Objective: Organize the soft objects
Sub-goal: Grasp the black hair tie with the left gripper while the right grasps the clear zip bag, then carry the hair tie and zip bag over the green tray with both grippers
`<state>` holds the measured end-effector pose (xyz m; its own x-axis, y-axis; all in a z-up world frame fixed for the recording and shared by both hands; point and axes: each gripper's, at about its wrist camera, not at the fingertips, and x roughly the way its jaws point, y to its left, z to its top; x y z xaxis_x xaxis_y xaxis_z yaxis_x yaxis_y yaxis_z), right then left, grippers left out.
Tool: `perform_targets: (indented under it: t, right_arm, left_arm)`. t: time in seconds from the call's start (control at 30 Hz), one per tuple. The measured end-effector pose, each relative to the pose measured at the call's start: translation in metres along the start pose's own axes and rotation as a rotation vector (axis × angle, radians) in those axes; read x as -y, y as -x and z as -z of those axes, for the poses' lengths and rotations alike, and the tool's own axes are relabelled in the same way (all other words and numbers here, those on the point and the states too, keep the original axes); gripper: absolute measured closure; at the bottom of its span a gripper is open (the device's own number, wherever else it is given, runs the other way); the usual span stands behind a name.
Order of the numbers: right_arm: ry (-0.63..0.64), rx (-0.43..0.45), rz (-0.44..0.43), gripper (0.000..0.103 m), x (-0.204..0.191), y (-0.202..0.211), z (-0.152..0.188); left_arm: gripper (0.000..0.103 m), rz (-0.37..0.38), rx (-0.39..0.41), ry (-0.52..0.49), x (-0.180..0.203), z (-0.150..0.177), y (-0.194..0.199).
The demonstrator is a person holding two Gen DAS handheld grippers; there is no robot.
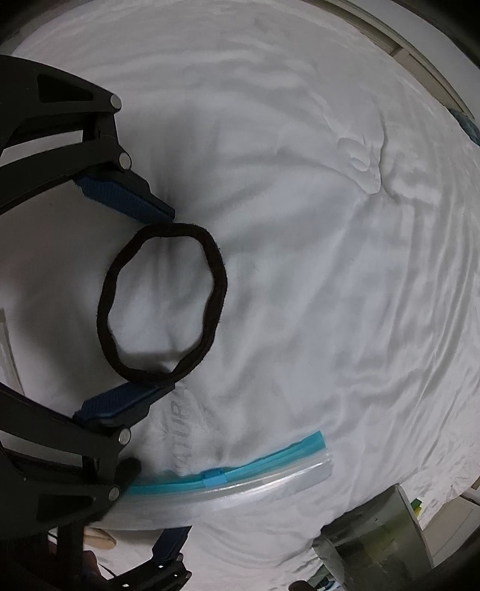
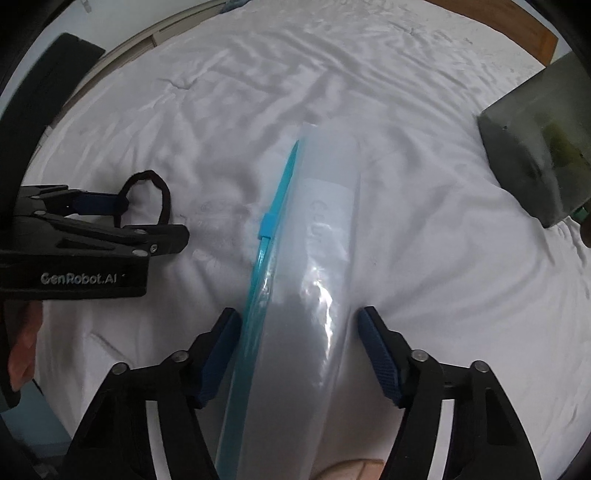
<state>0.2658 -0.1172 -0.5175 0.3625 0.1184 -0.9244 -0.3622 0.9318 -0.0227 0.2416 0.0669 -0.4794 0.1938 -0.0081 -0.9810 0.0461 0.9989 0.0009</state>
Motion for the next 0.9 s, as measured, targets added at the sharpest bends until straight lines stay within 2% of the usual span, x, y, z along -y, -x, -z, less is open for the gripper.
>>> perform_targets:
  t: [0.03,0.17,0.27,0.33,0.4,0.57,0.77,0.9]
  right_arm:
    - [0.002,0.0,-0.003,0.053,0.0,-0.001,-0.002]
    - [0.019,0.004,-0.006,0.07,-0.004,0.0,-0.006]
    - [0.037,0.008,-0.016,0.08,-0.007,0.0,-0.006]
    - [0.038,0.011,-0.018,0.087,-0.008,0.001,-0.005]
    - [0.037,0.019,-0.023,0.091,-0.008,0.006,-0.004]
    - [0.025,0.042,-0.046,0.097,-0.001,0.019,-0.003]
    - [0.022,0.089,-0.083,0.098,0.009,0.048,0.0]
    - [0.026,0.112,-0.096,0.098,0.014,0.065,-0.001]
  left_arm:
    - [0.033,-0.001,0.004,0.004,0.0,-0.001,0.001]
    - [0.037,-0.013,0.015,0.021,0.0,0.001,0.006]
    - [0.052,-0.055,0.019,0.015,0.001,0.001,0.004]
    - [0.086,-0.048,0.019,0.02,0.0,0.0,0.004]
    - [0.098,-0.042,0.015,0.03,-0.001,-0.002,0.005]
    - [0.1,-0.043,0.037,0.048,-0.001,-0.001,0.015]
    - [0.1,-0.028,0.097,0.087,-0.006,-0.005,0.044]
    - [0.1,-0.035,0.123,0.084,0.004,-0.005,0.068]
